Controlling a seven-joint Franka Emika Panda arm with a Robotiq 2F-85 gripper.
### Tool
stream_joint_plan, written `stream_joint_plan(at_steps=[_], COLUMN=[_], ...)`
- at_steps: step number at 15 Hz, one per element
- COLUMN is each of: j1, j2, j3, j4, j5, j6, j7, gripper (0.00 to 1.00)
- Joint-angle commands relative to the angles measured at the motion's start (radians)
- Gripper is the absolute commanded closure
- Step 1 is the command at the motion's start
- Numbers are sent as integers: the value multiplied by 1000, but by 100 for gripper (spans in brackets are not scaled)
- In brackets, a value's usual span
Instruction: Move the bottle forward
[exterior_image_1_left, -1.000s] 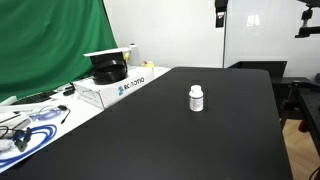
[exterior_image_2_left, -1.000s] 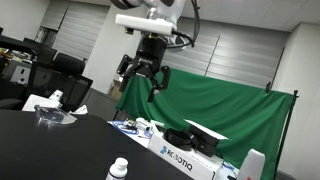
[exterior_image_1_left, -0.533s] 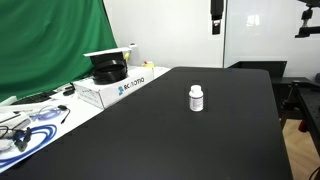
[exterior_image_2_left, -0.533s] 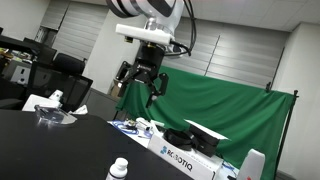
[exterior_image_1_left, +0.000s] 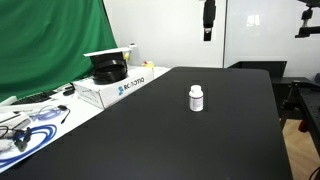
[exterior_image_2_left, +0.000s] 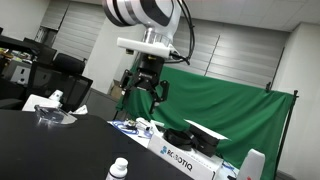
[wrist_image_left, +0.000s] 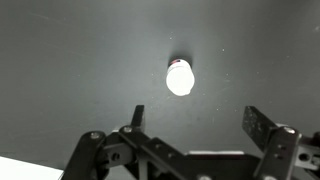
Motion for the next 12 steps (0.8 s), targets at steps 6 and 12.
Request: stream_joint_plan(at_steps=[6, 12], j1=[-10, -37], j2=[296, 418], j3=[43, 95], j4=[41, 84], j5=[60, 49], j6=[287, 359], j7=[-62, -60], gripper=[0, 0])
